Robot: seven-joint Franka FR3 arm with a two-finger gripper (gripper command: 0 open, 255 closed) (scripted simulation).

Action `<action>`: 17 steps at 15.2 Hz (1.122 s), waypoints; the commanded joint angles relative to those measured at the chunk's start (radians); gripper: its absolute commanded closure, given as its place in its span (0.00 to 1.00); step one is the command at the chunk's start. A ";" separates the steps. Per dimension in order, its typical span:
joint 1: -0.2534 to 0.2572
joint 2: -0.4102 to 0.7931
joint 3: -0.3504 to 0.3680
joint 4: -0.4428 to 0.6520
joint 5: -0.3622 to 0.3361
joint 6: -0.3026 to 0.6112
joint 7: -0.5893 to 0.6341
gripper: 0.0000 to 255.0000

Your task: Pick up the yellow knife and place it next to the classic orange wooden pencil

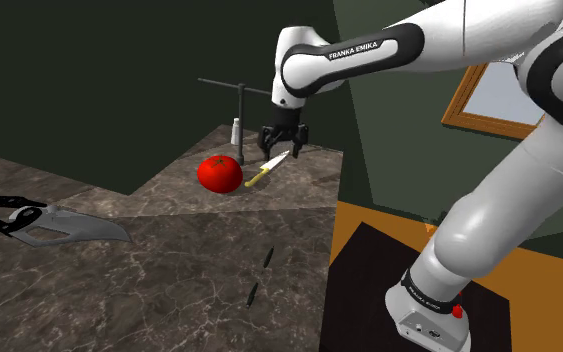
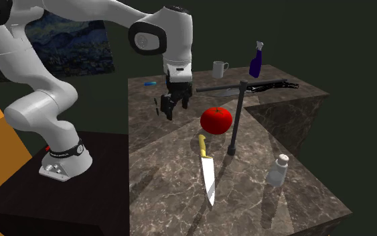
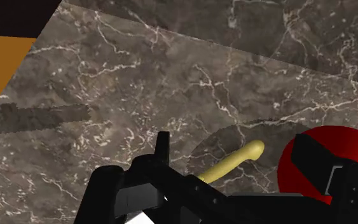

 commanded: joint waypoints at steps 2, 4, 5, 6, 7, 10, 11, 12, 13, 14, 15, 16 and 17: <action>-0.020 0.110 -0.004 0.067 -0.024 0.038 0.098 0.00; -0.030 0.180 -0.012 0.117 -0.039 0.054 0.158 0.00; -0.034 0.215 -0.018 0.143 -0.046 0.061 0.188 0.00; -0.038 0.249 -0.024 0.169 -0.053 0.068 0.216 0.00; -0.042 0.282 -0.031 0.195 -0.059 0.073 0.244 0.00; -0.051 0.380 -0.055 0.276 -0.072 0.085 0.323 0.00; -0.055 0.412 -0.064 0.304 -0.076 0.087 0.348 0.00; -0.055 0.417 -0.066 0.308 -0.076 0.088 0.352 0.00; -0.054 0.421 -0.066 0.300 -0.076 0.100 0.353 0.00; -0.054 0.426 -0.066 0.293 -0.077 0.112 0.353 0.00; -0.054 0.430 -0.066 0.285 -0.077 0.124 0.353 0.00; -0.053 0.435 -0.066 0.278 -0.078 0.136 0.354 0.00; -0.053 0.441 -0.066 0.271 -0.079 0.148 0.354 0.00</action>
